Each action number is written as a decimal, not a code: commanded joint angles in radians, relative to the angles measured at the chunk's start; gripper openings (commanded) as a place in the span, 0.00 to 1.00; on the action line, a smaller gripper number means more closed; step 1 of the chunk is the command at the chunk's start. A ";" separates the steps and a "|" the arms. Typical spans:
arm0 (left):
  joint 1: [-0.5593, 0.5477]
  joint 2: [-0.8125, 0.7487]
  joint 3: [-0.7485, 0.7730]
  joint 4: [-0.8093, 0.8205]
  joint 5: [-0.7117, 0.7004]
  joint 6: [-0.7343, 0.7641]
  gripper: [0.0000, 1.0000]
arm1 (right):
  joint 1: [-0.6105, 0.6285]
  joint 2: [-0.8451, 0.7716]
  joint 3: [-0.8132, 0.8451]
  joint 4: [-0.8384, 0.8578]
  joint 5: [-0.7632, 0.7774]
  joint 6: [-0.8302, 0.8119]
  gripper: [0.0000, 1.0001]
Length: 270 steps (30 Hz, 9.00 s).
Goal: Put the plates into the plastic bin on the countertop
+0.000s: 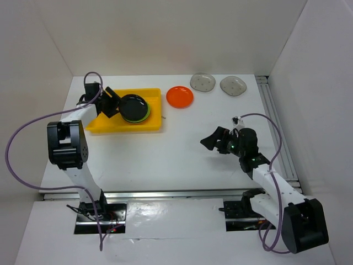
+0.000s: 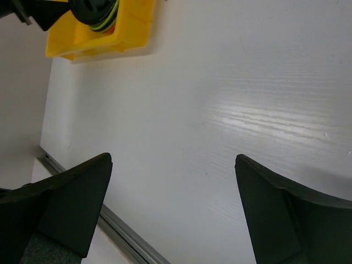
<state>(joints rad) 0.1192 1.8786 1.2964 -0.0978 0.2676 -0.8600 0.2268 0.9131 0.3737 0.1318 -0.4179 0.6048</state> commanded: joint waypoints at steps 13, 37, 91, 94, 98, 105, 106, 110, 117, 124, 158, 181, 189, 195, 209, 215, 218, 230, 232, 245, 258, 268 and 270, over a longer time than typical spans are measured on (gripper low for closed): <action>-0.119 -0.490 -0.031 -0.283 -0.099 0.032 1.00 | -0.036 1.022 0.542 0.416 0.004 0.079 0.98; -0.147 -0.802 -0.338 -0.295 0.009 0.133 1.00 | 0.037 1.615 1.298 -0.181 0.294 0.136 0.06; 0.029 -0.264 -0.166 0.128 -0.159 -0.044 0.00 | 0.275 0.187 0.021 0.164 0.232 0.020 1.00; 0.045 -0.215 -0.166 0.162 -0.104 -0.043 0.00 | 0.275 0.173 0.021 0.143 0.232 0.010 1.00; 0.045 -0.147 -0.102 0.132 -0.070 -0.034 0.00 | 0.275 0.164 0.030 0.134 0.243 0.000 1.00; -0.002 -0.110 -0.048 0.055 -0.038 -0.020 0.59 | 0.266 0.184 0.030 0.134 0.252 0.019 1.00; -0.003 -0.139 -0.048 0.055 -0.038 -0.020 0.65 | 0.266 0.184 0.030 0.134 0.252 0.020 1.00; -0.056 -0.218 -0.057 0.040 -0.038 -0.011 0.78 | 0.266 0.193 0.039 0.134 0.261 0.029 1.00; -0.159 -0.355 0.154 -0.326 -0.266 0.026 1.00 | 0.044 0.352 0.060 0.201 0.231 0.159 1.00; -0.152 -0.453 0.173 -0.563 -0.300 0.065 1.00 | -0.135 0.716 0.266 0.343 0.137 0.253 1.00; -0.187 -0.843 -0.224 -0.401 0.108 0.292 1.00 | -0.116 1.681 1.452 -0.225 0.469 0.372 0.00; -0.236 -0.685 -0.262 -0.355 0.260 0.311 1.00 | 0.282 0.549 0.502 0.203 0.176 0.178 0.00; -0.236 -0.696 -0.282 -0.333 0.202 0.271 0.97 | 0.459 0.495 0.570 0.127 0.226 0.168 0.00; -0.236 -0.705 -0.282 -0.333 0.191 0.271 0.47 | 0.497 0.495 0.550 0.158 0.251 0.193 0.00; -0.175 -0.573 -0.163 -0.361 -0.025 0.118 0.00 | 0.539 0.305 0.417 -0.006 0.654 0.156 1.00; -0.030 -0.379 -0.109 -0.119 0.057 -0.005 0.00 | 0.474 0.182 0.292 -0.053 0.610 0.135 1.00; -0.012 -0.277 -0.071 -0.024 0.097 -0.014 0.00 | 0.474 0.118 0.237 -0.063 0.574 0.124 1.00; 0.017 -0.012 0.124 -0.045 0.113 0.039 0.37 | 0.474 0.084 0.197 -0.063 0.550 0.115 1.00; 0.017 -0.042 0.113 -0.045 0.113 0.021 0.58 | 0.474 0.093 0.197 -0.044 0.539 0.124 1.00; -0.108 -0.349 0.191 -0.423 -0.138 0.107 1.00 | 0.212 0.245 0.249 0.028 0.452 0.119 1.00; -0.073 -0.642 -0.092 -0.505 0.028 0.277 1.00 | -0.251 0.915 0.569 0.183 0.407 0.254 1.00; -0.093 -0.774 -0.223 -0.456 0.068 0.322 1.00 | -0.380 1.325 1.065 -0.062 0.430 0.253 0.92; -0.093 -0.774 -0.223 -0.456 0.079 0.322 1.00 | -0.380 1.418 1.192 -0.148 0.430 0.233 0.84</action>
<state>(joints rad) 0.0280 1.1202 1.0786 -0.5980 0.3088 -0.5655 -0.1394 2.2158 1.4570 0.2089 -0.0029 0.8650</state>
